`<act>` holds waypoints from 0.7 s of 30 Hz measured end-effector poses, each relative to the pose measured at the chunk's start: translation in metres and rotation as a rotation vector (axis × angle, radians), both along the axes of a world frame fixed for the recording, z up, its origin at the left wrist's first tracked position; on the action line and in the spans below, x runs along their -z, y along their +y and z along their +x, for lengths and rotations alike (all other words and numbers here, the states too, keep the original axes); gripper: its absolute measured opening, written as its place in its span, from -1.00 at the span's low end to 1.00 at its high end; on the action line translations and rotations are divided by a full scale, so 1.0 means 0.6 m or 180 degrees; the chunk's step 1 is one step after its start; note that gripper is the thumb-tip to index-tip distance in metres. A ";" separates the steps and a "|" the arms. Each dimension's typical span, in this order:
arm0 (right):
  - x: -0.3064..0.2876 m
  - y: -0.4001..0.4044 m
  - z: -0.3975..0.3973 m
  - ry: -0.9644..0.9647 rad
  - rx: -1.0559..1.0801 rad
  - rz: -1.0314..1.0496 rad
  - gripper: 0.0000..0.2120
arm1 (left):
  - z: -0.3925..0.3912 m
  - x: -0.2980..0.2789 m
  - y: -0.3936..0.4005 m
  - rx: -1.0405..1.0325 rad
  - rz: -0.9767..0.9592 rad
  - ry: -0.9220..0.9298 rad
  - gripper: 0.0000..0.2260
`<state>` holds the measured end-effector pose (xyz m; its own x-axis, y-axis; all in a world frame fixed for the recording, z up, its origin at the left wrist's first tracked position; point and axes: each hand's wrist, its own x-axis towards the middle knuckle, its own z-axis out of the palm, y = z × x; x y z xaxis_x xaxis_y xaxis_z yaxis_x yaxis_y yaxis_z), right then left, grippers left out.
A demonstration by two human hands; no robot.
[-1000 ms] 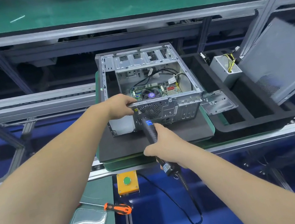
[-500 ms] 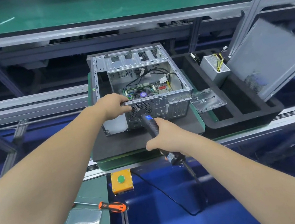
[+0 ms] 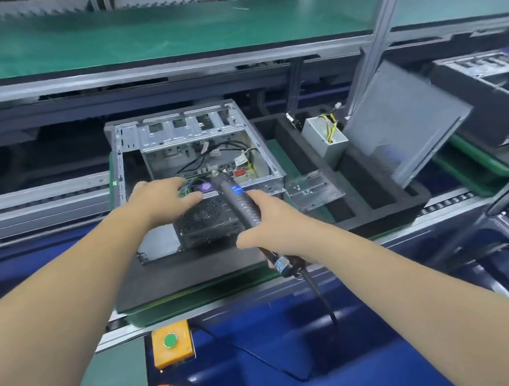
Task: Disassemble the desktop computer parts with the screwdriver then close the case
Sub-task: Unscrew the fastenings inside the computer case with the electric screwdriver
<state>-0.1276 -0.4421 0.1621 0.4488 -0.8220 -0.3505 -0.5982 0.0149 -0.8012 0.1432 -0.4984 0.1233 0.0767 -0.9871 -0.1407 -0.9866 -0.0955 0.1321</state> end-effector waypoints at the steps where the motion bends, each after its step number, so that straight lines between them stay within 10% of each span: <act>1: -0.008 -0.012 -0.018 -0.0016 0.0078 -0.0067 -0.27 | -0.024 -0.010 -0.007 -0.0027 -0.0153 0.0091 -0.34; 5: -0.017 -0.064 -0.115 0.0185 0.0436 -0.0292 -0.11 | -0.147 -0.045 -0.031 0.0153 -0.0808 0.0569 -0.57; 11: 0.043 -0.168 -0.285 0.0139 0.0802 -0.0123 -0.38 | -0.331 -0.039 -0.086 0.0660 -0.1260 0.0665 -0.80; 21: 0.177 -0.390 -0.372 0.0278 -0.0098 0.0149 -0.21 | -0.532 0.114 -0.246 -0.0114 0.0809 -0.0609 -0.86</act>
<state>-0.3509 -0.6764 0.0558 0.4396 -0.7901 -0.4272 -0.6666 0.0318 -0.7447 -0.1758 -0.6462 0.0550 0.1597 -0.9183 -0.3622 -0.9867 -0.1368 -0.0882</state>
